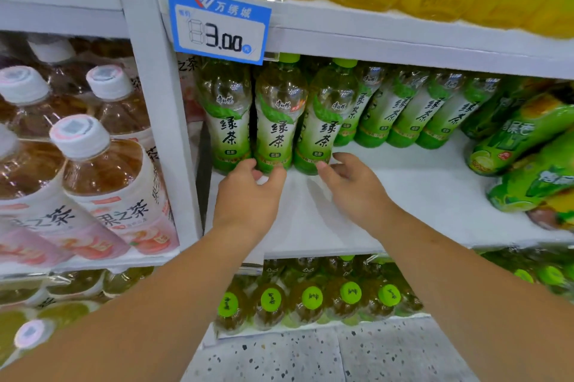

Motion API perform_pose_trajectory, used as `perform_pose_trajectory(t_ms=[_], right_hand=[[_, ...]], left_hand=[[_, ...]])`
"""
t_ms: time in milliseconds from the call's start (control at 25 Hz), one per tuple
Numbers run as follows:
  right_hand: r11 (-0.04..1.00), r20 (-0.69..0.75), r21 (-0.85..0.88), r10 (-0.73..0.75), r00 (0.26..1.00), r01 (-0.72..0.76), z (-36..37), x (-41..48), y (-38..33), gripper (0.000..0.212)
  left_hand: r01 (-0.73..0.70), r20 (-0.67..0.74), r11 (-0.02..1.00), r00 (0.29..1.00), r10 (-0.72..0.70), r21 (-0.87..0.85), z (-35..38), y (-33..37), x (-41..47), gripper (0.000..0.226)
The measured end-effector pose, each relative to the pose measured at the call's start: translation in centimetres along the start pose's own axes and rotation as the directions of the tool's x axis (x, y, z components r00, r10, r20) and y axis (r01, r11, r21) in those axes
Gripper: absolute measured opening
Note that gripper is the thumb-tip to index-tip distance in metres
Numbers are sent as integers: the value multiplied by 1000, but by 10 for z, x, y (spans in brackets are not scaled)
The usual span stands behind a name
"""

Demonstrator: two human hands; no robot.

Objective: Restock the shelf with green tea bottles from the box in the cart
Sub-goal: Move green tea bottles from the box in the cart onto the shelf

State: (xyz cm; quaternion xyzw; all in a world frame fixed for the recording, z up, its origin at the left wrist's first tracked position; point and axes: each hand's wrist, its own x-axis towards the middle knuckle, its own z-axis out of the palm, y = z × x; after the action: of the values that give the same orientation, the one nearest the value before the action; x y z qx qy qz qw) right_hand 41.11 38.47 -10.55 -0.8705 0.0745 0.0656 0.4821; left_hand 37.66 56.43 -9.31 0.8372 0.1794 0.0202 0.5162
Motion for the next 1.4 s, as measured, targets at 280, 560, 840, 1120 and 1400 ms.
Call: perform_pose_trajectory(t_ms=[280, 560, 840, 1120, 1400], right_hand=[[972, 61, -20, 235, 970, -234, -34, -101, -35, 56], [941, 63, -43, 339, 939, -337, -86, -232, -71, 54], [915, 11, 50, 401, 916, -401, -155, -361, -94, 55], [910, -138, 128, 410, 901, -394, -238, -494, -42, 52], [871, -103, 172, 480, 871, -460, -326, -597, 57, 55]], left_hand=[[133, 380, 989, 913, -146, 58, -49, 24, -64, 58], [87, 506, 987, 850, -145, 138, -91, 58, -161, 48], [-20, 607, 980, 788, -106, 196, -108, 128, -258, 61], [-110, 681, 980, 731, -33, 166, -75, 173, -388, 58], [41, 743, 993, 661, -107, 107, 13, 186, -548, 58]])
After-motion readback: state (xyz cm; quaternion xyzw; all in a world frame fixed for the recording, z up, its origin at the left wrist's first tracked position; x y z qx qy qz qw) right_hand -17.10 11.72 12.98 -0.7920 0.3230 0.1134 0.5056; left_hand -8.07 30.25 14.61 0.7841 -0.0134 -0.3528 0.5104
